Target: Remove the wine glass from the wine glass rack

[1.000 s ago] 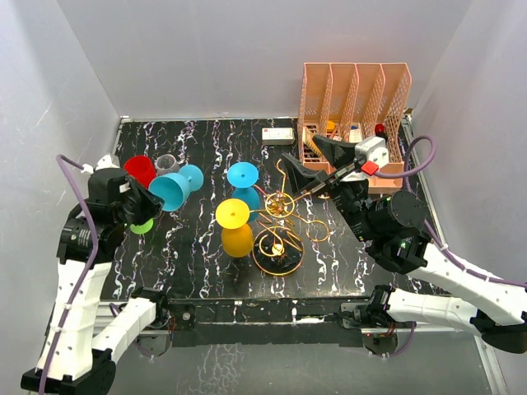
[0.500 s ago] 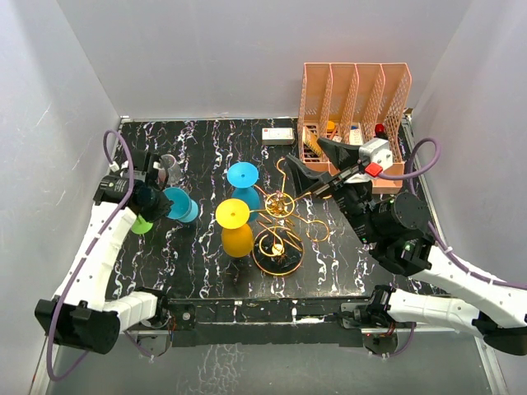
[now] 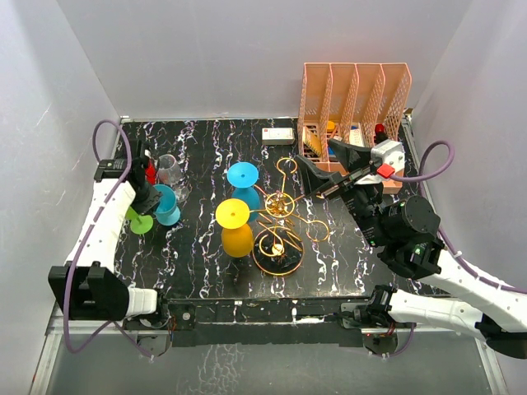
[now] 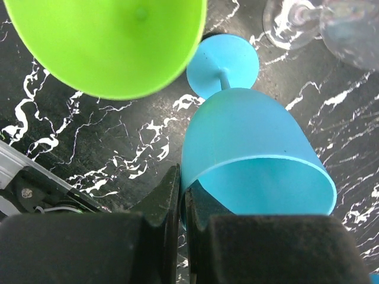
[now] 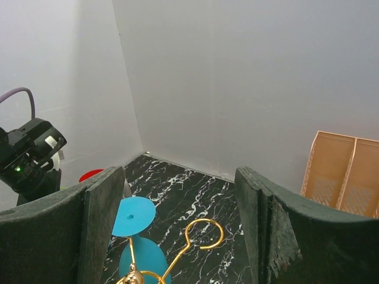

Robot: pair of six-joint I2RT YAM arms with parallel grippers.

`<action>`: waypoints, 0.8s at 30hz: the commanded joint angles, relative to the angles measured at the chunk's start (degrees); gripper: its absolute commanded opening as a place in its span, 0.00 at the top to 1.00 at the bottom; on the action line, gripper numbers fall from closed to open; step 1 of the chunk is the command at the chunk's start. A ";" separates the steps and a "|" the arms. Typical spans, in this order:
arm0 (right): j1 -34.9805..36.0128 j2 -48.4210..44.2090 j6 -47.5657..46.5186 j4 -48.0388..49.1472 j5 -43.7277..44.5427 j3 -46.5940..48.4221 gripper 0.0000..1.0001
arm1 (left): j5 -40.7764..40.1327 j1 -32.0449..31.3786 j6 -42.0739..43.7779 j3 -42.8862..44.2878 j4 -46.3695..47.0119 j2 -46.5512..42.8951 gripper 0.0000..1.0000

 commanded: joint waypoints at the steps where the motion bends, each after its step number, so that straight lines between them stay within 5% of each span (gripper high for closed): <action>1: 0.31 -0.87 0.34 1.03 1.29 -0.46 0.19 | 1.07 2.92 -2.55 3.88 -3.67 2.19 1.00; 24: 0.33 -1.68 0.86 0.02 2.49 -0.71 0.19 | 7.24 5.78 -7.12 6.16 -3.17 8.01 0.94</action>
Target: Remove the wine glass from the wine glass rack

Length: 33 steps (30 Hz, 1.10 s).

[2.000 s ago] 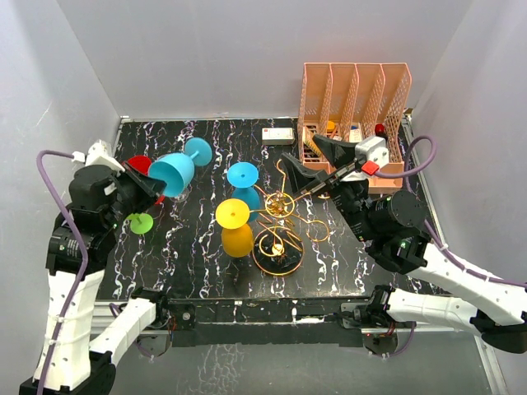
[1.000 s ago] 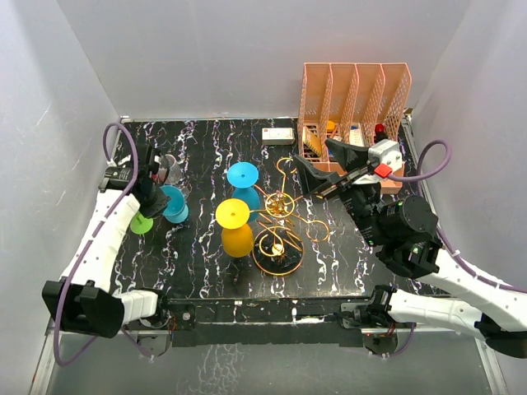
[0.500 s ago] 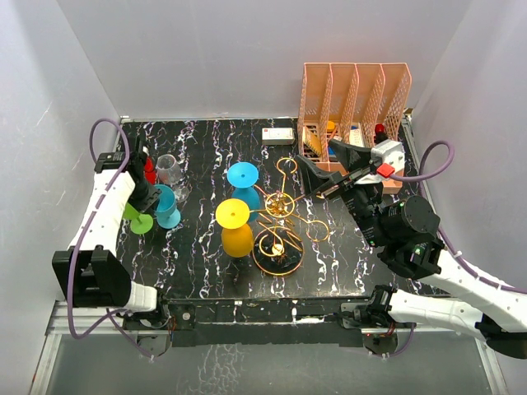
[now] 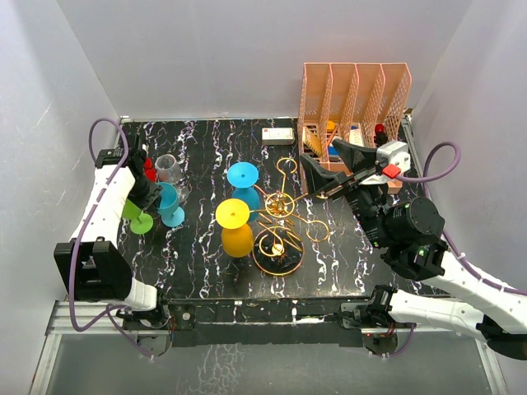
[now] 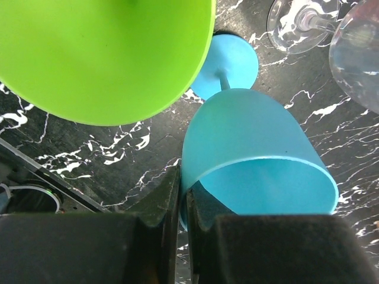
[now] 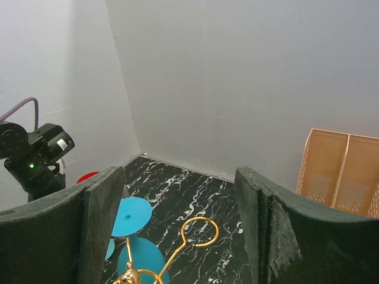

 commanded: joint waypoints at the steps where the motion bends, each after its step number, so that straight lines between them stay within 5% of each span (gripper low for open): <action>1: 0.33 -0.59 0.60 0.40 1.05 -0.60 0.19 | 2.44 1.34 -0.79 1.68 -0.01 -0.97 0.90; 12: 0.33 -0.97 0.09 -0.89 1.70 -0.13 0.19 | 1.18 1.80 1.24 6.20 -0.64 -4.21 0.45; 20: 0.33 0.78 -7.45 -2.52 -2.77 2.65 0.18 | 4.08 1.82 8.45 7.36 3.73 -15.13 0.36; 26: 0.29 2.63 -18.68 -9.44 -22.30 5.76 0.16 | 10.16 1.82 14.03 3.44 12.09 -25.34 0.15; 33: 0.33 6.52 -37.12 -22.20 -50.43 8.64 0.05 | 18.53 1.76 18.49 2.42 14.83 -27.05 0.04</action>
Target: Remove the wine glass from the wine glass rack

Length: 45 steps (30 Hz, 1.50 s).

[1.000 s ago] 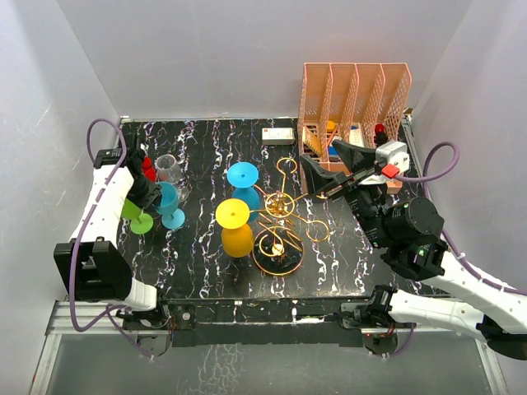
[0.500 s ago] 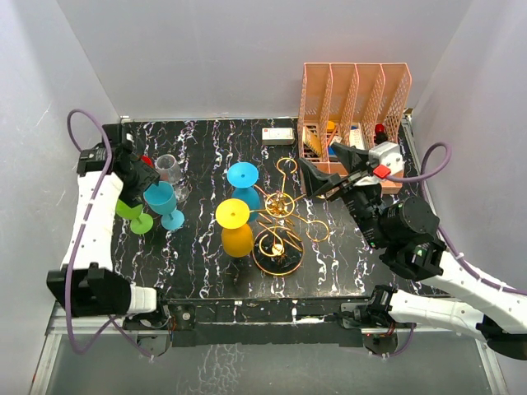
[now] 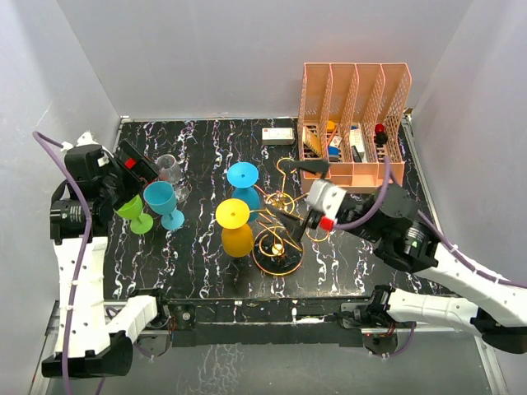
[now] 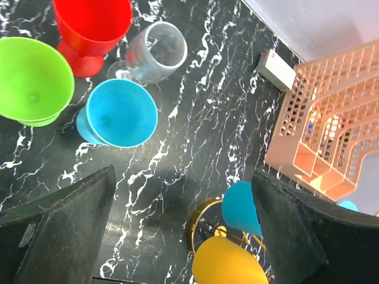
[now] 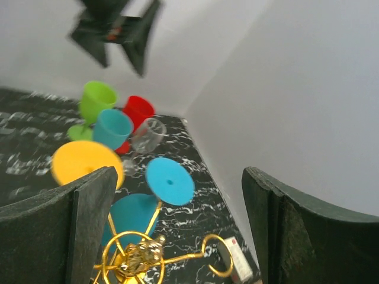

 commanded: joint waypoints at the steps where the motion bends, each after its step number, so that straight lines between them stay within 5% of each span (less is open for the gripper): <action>1: 0.33 2.63 -16.05 -10.36 -23.93 4.45 0.05 | 8.44 0.15 4.52 -2.35 3.07 0.37 0.03; 6: 0.27 7.49 -17.11 -14.39 -33.90 7.43 0.07 | 8.68 -2.56 6.61 -4.88 3.53 -1.48 0.03; 12: 0.33 12.73 -12.26 -17.37 -34.22 11.54 0.14 | 7.41 -7.76 8.02 -5.25 3.08 -1.63 0.03; 18: 0.32 15.89 -3.13 -15.65 -24.35 14.96 0.19 | 8.32 -9.84 9.14 -5.08 4.30 -1.21 0.03; 27: 4.14 21.86 8.27 -21.10 -22.07 23.66 0.26 | 6.53 -9.88 4.65 -10.32 7.93 -6.75 0.03; 34: 14.06 24.90 6.90 -25.69 -4.82 25.72 0.27 | 6.98 -9.86 2.95 -13.02 8.90 -8.02 0.03; 45: 15.98 27.09 4.39 -28.77 5.33 25.54 0.27 | 6.55 -9.86 3.57 -12.98 10.00 -9.03 0.03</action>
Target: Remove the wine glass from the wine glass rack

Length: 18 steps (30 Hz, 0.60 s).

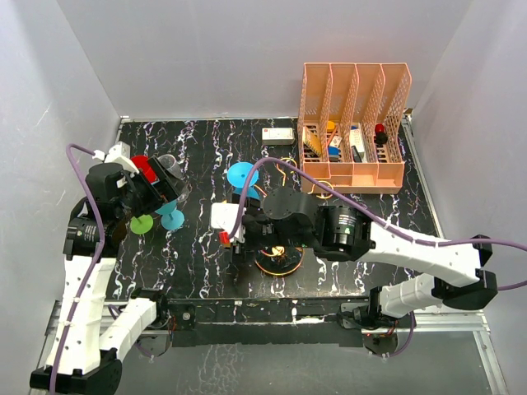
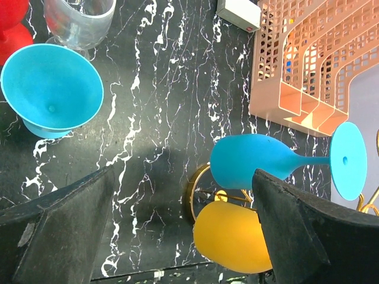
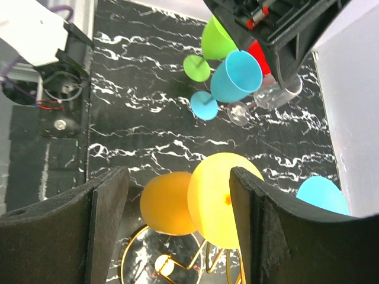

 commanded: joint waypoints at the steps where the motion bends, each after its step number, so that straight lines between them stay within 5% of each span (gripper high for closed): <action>1: 0.28 0.72 -1.12 0.16 5.78 1.82 0.27 | -0.47 -0.18 0.42 -0.07 1.16 -1.18 0.03; 18: 0.28 4.12 -3.42 -2.86 10.45 1.92 0.37 | -1.74 -0.20 4.13 0.11 0.99 -2.14 0.03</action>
